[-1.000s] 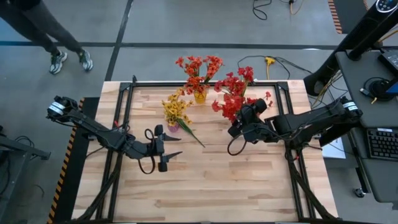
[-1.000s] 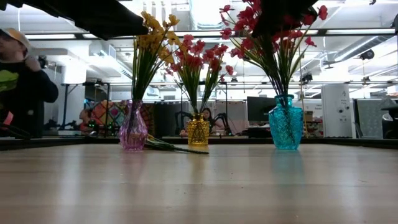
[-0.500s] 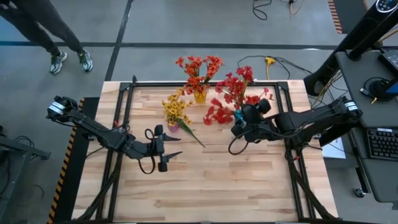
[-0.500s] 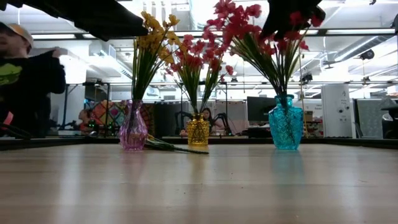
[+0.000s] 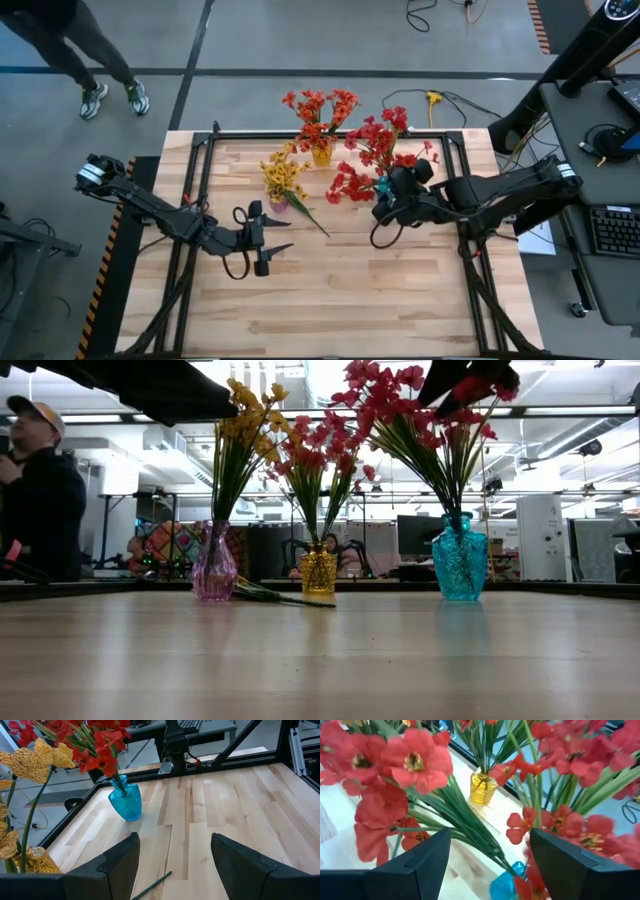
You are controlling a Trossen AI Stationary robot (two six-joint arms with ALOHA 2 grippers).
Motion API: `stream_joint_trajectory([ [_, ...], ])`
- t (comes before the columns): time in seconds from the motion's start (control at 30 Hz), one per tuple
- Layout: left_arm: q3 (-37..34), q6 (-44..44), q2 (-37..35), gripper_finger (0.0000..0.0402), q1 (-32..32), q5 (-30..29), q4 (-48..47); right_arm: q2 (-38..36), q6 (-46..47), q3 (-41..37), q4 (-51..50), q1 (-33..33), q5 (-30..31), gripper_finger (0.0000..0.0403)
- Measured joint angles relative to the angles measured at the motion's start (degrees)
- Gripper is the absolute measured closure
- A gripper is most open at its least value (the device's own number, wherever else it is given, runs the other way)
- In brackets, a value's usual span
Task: Sort flowers into vase by color
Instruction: Put the red flower into the blue vase
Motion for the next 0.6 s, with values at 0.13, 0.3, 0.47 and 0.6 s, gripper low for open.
stream_joint_trajectory([
  [0.13, 0.0, 0.0, 0.0, 0.0174, 0.0, 0.0, 0.0, 0.0, -0.1, 3.0, -3.2, 0.0, 0.0, 0.0146],
  [0.3, 0.0, 0.0, 0.0, 0.0174, 0.0, 0.0, 0.0, 0.0, -1.5, 6.8, -6.6, 0.2, 0.0, 0.0155],
  [0.47, 0.0, 0.0, 0.0, 0.0174, 0.0, 0.0, 0.0, 0.0, -7.3, 9.6, -6.7, 2.7, -0.2, 0.0156],
  [0.6, 0.0, -0.1, 0.0, 0.0174, 0.0, 0.0, 0.0, 0.4, -12.2, 9.8, -6.4, 7.0, -1.6, 0.0158],
])
